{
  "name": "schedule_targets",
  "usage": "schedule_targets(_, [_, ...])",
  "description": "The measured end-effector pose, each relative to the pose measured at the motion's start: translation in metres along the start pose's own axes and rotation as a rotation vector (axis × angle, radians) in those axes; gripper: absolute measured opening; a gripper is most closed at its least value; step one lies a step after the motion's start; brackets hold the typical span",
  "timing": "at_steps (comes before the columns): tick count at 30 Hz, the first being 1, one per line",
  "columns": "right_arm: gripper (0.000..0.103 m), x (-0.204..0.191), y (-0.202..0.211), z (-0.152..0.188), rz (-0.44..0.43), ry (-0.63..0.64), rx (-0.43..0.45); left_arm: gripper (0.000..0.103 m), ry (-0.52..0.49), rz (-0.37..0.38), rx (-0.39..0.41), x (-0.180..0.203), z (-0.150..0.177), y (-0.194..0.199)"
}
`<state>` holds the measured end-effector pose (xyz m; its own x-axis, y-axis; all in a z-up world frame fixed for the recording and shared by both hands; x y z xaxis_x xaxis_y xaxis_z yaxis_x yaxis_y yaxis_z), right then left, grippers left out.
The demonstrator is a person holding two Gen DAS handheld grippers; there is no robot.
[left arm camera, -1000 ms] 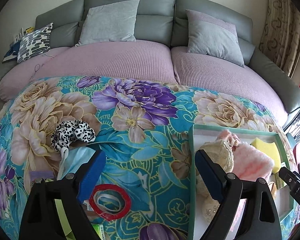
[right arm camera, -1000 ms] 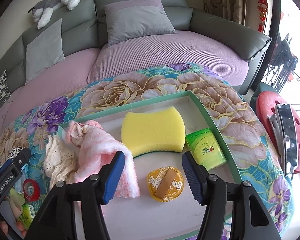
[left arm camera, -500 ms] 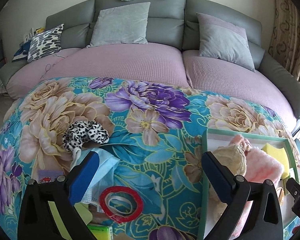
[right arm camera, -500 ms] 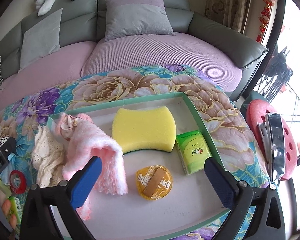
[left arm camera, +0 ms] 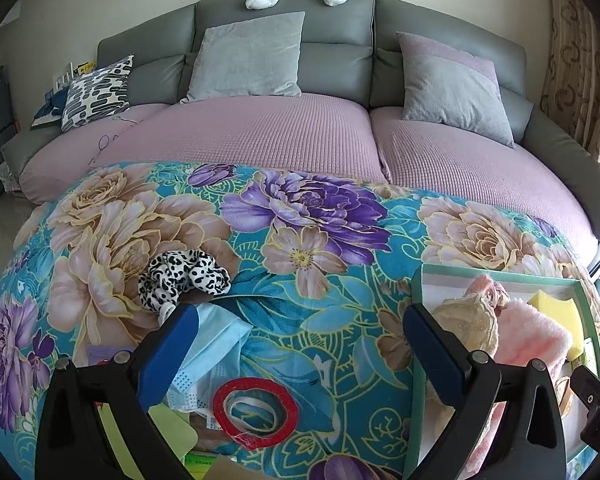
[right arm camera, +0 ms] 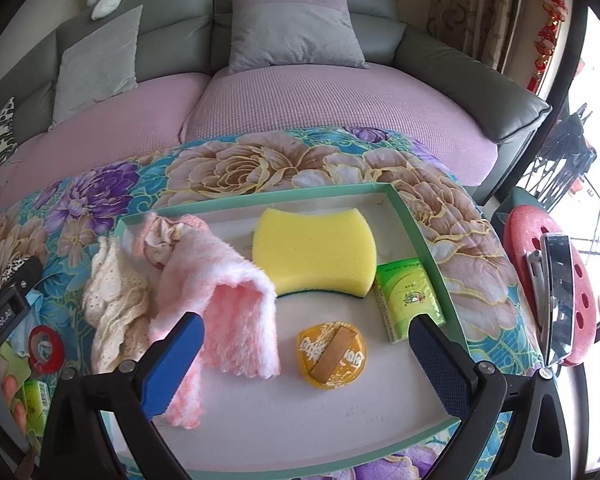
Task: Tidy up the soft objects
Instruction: 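Move both tools back to the pile toward the green cloth and tissue pack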
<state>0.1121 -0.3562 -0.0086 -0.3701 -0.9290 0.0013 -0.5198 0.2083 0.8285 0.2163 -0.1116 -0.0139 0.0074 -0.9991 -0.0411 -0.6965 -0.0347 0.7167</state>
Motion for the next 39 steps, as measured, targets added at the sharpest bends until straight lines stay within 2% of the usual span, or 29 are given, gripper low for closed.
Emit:
schedule_targets(6, [0.103, -0.032, 0.013, 0.005, -0.08, 0.045, -0.015, 0.102, -0.014, -0.029, -0.018, -0.006, 0.001, 0.003])
schedule_targets(12, [0.103, -0.071, 0.021, 0.016, -0.148, 0.107, -0.02, 0.102, 0.007, -0.048, 0.003, -0.024, -0.004, 0.017])
schedule_targets(25, [0.103, -0.13, 0.028, 0.051, -0.241, 0.189, -0.052, 0.102, 0.116, -0.128, 0.014, -0.111, 0.006, 0.047])
schedule_targets(34, [0.103, -0.183, 0.025, 0.075, -0.296, 0.304, -0.086, 0.102, 0.176, -0.131, -0.051, -0.151, 0.031, 0.044])
schedule_targets(39, [0.103, -0.197, 0.02, 0.087, -0.317, 0.317, -0.11, 0.102, 0.198, -0.077, -0.123, -0.159, 0.053, 0.036])
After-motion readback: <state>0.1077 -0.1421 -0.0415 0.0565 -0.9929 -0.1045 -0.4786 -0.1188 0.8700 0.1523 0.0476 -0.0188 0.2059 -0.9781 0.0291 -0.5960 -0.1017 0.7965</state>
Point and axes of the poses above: each gripper's, at about its wrist camera, not at the fingertips, and y roughly against the way its jaws point, x to its right, z to its underside, the point moved 9 cm from there along -y, roughly the way its jaws point, and after that the axes turned 5 degrees about -z, right-handed, at the moved point
